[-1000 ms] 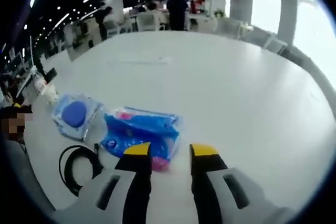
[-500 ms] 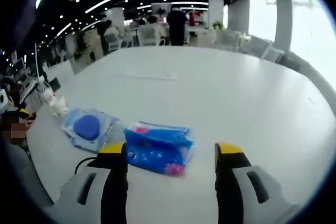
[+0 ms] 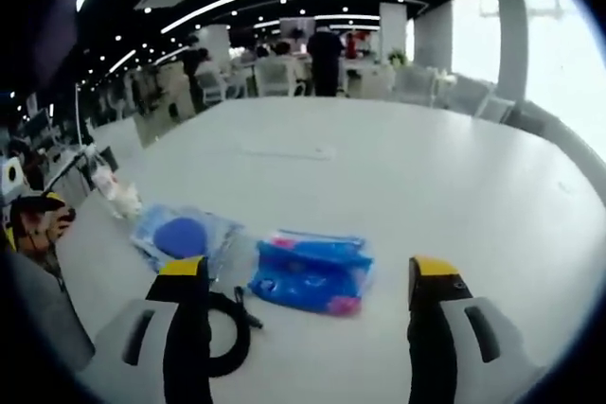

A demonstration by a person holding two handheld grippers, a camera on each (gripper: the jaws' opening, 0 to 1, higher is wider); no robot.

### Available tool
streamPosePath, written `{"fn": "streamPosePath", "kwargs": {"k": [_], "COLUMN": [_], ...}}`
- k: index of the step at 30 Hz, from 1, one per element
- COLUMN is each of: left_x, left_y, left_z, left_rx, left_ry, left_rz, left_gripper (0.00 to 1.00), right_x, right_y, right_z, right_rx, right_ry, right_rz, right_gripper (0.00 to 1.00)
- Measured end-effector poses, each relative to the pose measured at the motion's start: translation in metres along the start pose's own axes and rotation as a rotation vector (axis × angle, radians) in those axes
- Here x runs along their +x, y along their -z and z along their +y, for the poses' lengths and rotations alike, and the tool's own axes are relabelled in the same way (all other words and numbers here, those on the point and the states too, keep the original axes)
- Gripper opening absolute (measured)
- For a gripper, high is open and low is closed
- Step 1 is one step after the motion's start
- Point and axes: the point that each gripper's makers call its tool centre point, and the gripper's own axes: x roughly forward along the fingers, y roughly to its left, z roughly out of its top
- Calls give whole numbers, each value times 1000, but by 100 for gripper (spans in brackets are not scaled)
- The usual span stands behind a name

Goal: Arrange the tabletop items into an orderly group along one side of the table until the central work area is clear of visible clutter.

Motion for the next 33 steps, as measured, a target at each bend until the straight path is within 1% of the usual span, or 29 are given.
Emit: {"fn": "streamPosePath", "kwargs": {"k": [4, 6, 11, 16, 22, 27, 33], "left_x": [-2, -4, -11, -17, -29, -42, -63], "left_y": [-1, -2, -1, 2, 3, 6, 7], "left_z": [1, 1, -3, -2, 4, 17, 31], "left_rx": [1, 3, 19, 43, 24, 18, 28], "left_ry": [-4, -7, -14, -34, -58, -100, -190], "left_rz": [-8, -13, -19, -11, -25, -30, -49], "left_gripper": [94, 94, 99, 99, 99, 99, 99], "right_x": [-9, -13, -25, -37, -50, -59, -65], "right_y": [-3, -4, -4, -4, 2, 10, 22], "right_z": [14, 21, 41, 69, 102, 129, 152], "right_rx": [-7, -8, 6, 14, -7, -16, -16], "right_ry": [-9, -14, -14, -37, -68, -95, -118], "right_rz": [-18, -30, -60, -85, -93, -92, -85], "right_gripper": [88, 90, 99, 99, 99, 99, 99]}}
